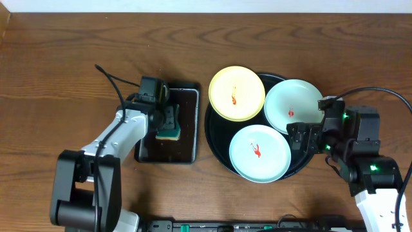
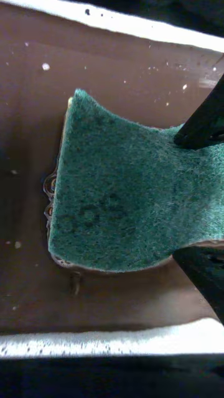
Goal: Clean dirty plates on tray and stack at the side
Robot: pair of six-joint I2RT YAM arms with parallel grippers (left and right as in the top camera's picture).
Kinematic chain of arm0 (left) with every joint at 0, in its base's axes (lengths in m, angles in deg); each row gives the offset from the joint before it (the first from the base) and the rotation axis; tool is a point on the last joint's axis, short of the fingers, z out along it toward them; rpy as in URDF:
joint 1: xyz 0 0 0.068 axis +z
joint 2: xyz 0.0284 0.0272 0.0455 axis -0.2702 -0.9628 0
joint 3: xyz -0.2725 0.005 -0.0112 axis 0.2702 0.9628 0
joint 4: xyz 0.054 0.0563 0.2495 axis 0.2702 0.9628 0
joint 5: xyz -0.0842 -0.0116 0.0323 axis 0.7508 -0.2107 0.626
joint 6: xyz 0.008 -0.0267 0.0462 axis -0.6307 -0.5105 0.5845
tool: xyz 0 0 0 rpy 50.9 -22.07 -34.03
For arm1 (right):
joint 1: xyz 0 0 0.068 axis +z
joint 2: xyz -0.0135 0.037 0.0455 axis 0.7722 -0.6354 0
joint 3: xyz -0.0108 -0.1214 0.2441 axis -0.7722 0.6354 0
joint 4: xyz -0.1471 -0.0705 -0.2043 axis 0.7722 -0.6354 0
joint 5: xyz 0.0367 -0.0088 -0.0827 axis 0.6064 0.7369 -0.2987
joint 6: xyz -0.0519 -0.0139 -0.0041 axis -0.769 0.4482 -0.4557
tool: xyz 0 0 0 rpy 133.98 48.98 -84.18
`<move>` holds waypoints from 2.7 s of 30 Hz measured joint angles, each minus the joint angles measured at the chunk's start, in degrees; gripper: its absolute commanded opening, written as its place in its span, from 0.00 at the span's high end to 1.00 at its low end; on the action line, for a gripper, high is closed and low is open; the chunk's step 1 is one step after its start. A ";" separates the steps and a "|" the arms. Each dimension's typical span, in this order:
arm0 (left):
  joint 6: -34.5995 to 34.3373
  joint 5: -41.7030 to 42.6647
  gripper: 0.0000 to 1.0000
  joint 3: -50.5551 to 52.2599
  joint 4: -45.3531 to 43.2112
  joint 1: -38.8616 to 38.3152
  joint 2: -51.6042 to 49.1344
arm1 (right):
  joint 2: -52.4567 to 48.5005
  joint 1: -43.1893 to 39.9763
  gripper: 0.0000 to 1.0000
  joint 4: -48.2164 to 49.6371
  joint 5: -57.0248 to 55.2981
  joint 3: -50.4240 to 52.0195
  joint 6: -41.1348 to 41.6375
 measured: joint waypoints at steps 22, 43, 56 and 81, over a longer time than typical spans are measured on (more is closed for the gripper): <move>-1.05 0.20 0.35 0.00 3.10 -0.35 2.40 | 0.00 0.00 0.01 0.02 0.02 0.00 -0.02; -1.22 0.20 0.56 0.44 1.88 -0.35 2.14 | 0.00 0.00 0.01 0.04 0.02 0.00 0.00; -1.16 1.55 0.93 0.04 0.66 -0.26 -1.77 | 0.00 0.00 0.01 0.04 0.02 0.00 0.00; -0.59 5.66 0.93 -0.15 8.90 -0.26 11.89 | -12.35 0.00 0.29 -1.55 2.93 0.00 0.20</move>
